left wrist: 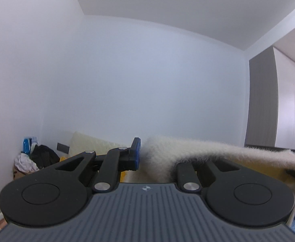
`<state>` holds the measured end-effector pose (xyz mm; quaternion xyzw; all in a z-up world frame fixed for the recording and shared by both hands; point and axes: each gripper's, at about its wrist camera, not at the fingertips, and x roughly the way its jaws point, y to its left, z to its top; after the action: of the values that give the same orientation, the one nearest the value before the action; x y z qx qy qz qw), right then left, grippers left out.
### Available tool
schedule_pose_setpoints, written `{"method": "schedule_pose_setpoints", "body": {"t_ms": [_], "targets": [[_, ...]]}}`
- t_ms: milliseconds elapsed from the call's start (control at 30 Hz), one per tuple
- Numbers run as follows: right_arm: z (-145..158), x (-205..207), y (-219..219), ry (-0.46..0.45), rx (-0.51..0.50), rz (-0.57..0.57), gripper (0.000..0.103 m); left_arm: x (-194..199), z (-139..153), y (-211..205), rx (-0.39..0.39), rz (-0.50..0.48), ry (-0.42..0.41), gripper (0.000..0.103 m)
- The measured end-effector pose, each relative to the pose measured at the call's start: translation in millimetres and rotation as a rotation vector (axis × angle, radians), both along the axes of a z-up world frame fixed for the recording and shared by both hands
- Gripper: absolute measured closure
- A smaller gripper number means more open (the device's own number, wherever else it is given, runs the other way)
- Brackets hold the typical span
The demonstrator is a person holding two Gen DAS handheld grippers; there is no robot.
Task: Fold large clothes
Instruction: 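Lift the sweater high with both tools and shake it out, then lower the sweater flat onto the bed and open both tools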
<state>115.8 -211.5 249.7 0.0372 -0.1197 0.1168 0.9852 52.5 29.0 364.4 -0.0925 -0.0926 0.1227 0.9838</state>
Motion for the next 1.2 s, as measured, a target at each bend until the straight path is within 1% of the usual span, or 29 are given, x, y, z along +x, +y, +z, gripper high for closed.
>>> {"method": "schedule_pose_setpoints", "body": {"t_ms": [67,133,200,267,367,467,567,700,767,800,867,933,967,1000,1033,1067,1100,1133,1167,1200], "targets": [[10,-8,1,-0.011,0.012,0.036,0.023,-12,7,6,0.009,0.003,-0.009,0.086],[15,-11,6,-0.022,0.002,0.052,0.023,-17,10,12,0.005,0.005,-0.007,0.086],[18,-8,14,-0.020,-0.020,0.063,0.023,-13,6,20,-0.012,0.003,0.016,0.086],[17,2,22,0.014,-0.036,0.079,0.023,1,-2,30,-0.008,0.013,0.055,0.086],[3,36,38,0.103,-0.055,0.100,0.023,33,-29,49,-0.030,0.014,0.127,0.086],[-25,88,57,0.204,-0.082,0.110,0.023,75,-68,68,-0.071,0.017,0.207,0.086],[-61,148,81,0.276,-0.126,0.105,0.024,130,-110,93,-0.108,0.018,0.276,0.086],[-106,243,116,0.363,-0.164,0.090,0.024,226,-171,133,-0.155,0.027,0.385,0.086],[-119,293,136,0.416,-0.176,0.080,0.024,280,-203,155,-0.203,0.024,0.445,0.086],[-133,320,147,0.443,-0.183,0.073,0.024,312,-223,168,-0.228,0.023,0.479,0.086],[-153,372,165,0.485,-0.192,0.061,0.024,366,-264,188,-0.252,0.019,0.534,0.086],[-188,421,191,0.519,-0.214,0.039,0.024,426,-309,216,-0.266,0.009,0.587,0.086],[-209,433,207,0.537,-0.233,0.029,0.024,460,-339,229,-0.280,0.003,0.625,0.086],[-227,440,219,0.555,-0.251,0.022,0.024,483,-362,238,-0.302,-0.002,0.659,0.086],[-246,457,227,0.579,-0.266,0.017,0.024,506,-381,244,-0.324,-0.005,0.687,0.086],[-263,482,232,0.610,-0.273,0.015,0.024,531,-405,251,-0.333,-0.013,0.729,0.086],[-280,505,236,0.644,-0.276,0.014,0.024,560,-425,268,-0.326,-0.020,0.763,0.086],[-292,507,243,0.667,-0.275,0.013,0.024,589,-449,285,-0.317,-0.026,0.798,0.086],[-308,523,245,0.696,-0.264,0.019,0.024,612,-473,295,-0.320,-0.036,0.841,0.086],[-323,533,247,0.725,-0.252,0.028,0.024,627,-490,300,-0.338,-0.042,0.872,0.086]]}}
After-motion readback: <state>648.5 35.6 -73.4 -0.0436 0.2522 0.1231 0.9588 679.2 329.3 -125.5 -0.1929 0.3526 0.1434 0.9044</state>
